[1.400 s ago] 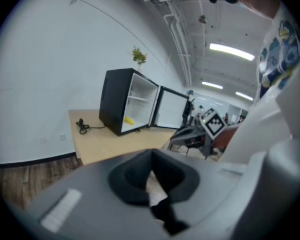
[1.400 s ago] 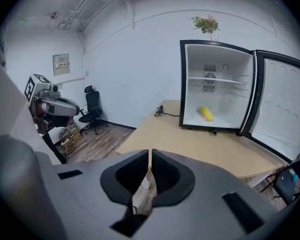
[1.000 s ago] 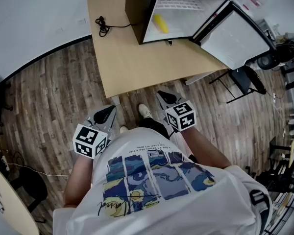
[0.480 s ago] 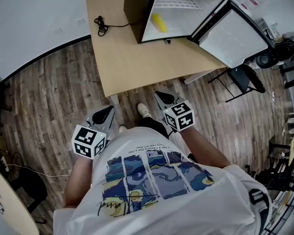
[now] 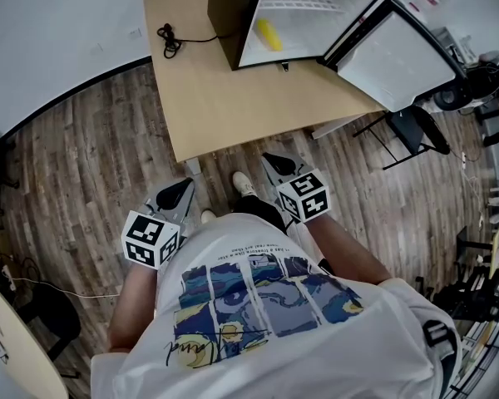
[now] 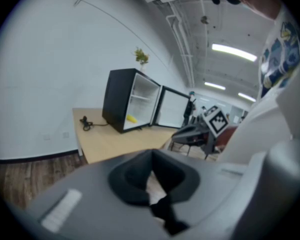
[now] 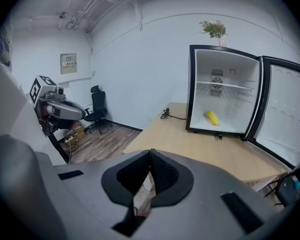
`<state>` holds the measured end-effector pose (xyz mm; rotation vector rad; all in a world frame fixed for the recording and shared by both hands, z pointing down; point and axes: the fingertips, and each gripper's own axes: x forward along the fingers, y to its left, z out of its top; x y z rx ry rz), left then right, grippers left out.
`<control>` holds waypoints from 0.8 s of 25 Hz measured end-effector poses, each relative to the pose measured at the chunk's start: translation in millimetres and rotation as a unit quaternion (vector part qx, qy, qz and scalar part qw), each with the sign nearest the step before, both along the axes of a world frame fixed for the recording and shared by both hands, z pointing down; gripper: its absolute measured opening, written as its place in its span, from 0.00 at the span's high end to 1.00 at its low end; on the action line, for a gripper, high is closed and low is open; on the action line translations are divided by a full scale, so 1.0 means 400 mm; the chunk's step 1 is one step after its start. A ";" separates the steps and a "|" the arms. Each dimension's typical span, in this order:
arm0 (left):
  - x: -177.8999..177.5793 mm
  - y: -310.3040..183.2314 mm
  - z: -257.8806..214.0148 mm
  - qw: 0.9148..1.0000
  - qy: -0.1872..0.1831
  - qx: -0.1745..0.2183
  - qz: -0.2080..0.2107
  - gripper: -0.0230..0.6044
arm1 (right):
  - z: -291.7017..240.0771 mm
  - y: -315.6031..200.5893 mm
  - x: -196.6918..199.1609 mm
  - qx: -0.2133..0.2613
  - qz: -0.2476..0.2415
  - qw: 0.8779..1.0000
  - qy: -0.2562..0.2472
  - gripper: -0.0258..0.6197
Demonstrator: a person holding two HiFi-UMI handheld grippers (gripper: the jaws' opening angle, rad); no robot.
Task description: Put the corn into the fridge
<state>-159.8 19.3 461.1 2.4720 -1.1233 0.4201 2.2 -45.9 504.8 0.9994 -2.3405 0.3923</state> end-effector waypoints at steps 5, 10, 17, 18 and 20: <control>0.005 -0.007 0.006 1.000 -0.001 -0.004 0.001 0.95 | 0.004 -0.006 0.004 0.000 0.000 1.000 0.001 0.94; 0.016 -0.023 0.007 1.000 -0.001 -0.005 0.002 0.95 | 0.009 -0.019 0.014 -0.002 0.001 1.000 0.000 0.94; 0.032 -0.063 0.013 1.000 -0.003 -0.012 0.006 0.95 | 0.015 -0.061 0.025 -0.005 -0.001 1.000 0.001 0.94; 0.036 -0.070 0.014 1.000 -0.003 -0.013 0.007 0.95 | 0.015 -0.068 0.029 -0.005 -0.001 1.000 0.001 0.94; 0.046 -0.087 0.016 1.000 -0.003 -0.016 0.008 0.95 | 0.016 -0.085 0.039 -0.007 0.000 1.000 0.000 0.94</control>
